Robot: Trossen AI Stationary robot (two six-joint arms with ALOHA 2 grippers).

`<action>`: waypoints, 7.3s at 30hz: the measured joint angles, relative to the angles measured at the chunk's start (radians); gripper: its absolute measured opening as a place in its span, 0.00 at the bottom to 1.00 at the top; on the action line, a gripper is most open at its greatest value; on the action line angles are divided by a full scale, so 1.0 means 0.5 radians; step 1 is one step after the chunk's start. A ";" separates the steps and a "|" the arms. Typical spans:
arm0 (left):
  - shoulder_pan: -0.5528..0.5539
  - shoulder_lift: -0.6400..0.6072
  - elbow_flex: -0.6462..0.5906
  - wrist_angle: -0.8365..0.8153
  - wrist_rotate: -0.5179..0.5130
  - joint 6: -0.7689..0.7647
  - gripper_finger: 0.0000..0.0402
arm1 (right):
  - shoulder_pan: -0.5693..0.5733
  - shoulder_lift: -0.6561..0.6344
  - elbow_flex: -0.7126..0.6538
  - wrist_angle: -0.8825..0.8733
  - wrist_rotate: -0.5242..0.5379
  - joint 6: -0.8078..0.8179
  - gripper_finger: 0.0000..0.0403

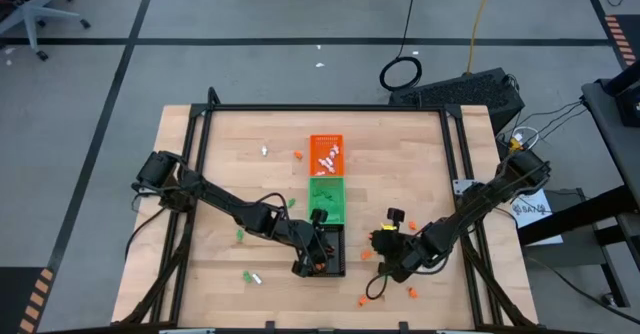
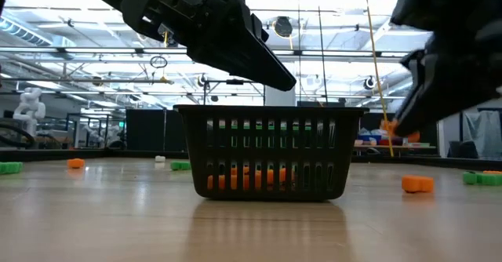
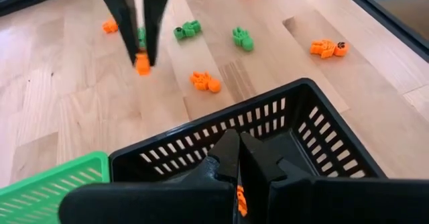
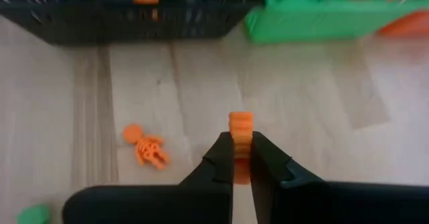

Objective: Sort Halloween decoration
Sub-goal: Put the orange skeleton toy into the black bin

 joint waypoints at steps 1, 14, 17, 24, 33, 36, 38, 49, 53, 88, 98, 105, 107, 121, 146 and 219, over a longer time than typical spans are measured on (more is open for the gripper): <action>0.000 0.000 0.000 0.001 0.000 0.000 0.03 | 0.007 -0.022 0.000 0.001 0.014 -0.015 0.01; -0.010 0.000 0.000 0.021 0.001 -0.152 0.03 | 0.025 -0.287 0.000 0.025 0.134 -0.377 0.00; -0.016 0.000 0.000 0.022 0.000 -0.152 0.03 | 0.024 -0.350 0.001 0.028 0.164 -0.439 0.00; -0.015 0.000 0.000 0.035 0.000 -0.202 0.03 | 0.025 -0.506 0.001 0.029 0.164 -0.587 0.00; -0.015 0.000 0.000 0.127 0.000 -0.201 0.03 | 0.024 -0.637 0.002 0.037 0.173 -0.826 0.00; -0.014 0.000 0.000 0.144 0.000 -0.200 0.03 | 0.024 -0.662 0.002 0.037 0.174 -0.939 0.00; -0.013 0.000 0.000 0.140 0.000 -0.200 0.03 | 0.025 -0.667 0.002 0.037 0.174 -1.033 0.00; -0.012 -0.016 -0.001 0.056 0.000 -0.196 0.03 | 0.024 -0.667 0.002 0.036 0.172 -1.249 0.00; -0.025 -0.120 -0.001 -0.077 -0.006 -0.201 0.03 | 0.024 -0.667 0.002 0.055 0.169 -1.246 0.00; -0.260 -0.580 -0.116 -0.730 -0.558 -0.412 0.03 | -0.155 0.041 0.004 1.364 -0.168 -1.098 0.00; -0.290 -0.670 -0.117 -0.823 -0.643 -0.374 0.03 | -0.242 0.364 0.004 1.585 -0.174 -0.825 0.01; -0.289 -0.671 -0.117 -0.871 -0.676 -0.359 0.03 | -0.255 0.430 0.003 1.609 -0.165 -0.689 0.09; -0.289 -0.671 -0.117 -0.871 -0.677 -0.361 0.03 | -0.255 0.430 0.003 1.611 -0.164 -0.667 0.15; -0.382 -0.709 -0.117 -1.262 -0.839 -0.744 0.03 | -0.255 0.391 0.003 1.586 -0.188 -0.753 0.35; -0.180 -0.829 -0.116 -2.667 -0.535 -2.091 0.03 | -0.251 0.360 0.002 1.604 -0.264 -1.031 0.35; 0.367 -0.765 -0.803 -1.810 -0.155 0.328 0.05 | -0.224 0.359 0.002 1.599 -0.272 -1.070 0.35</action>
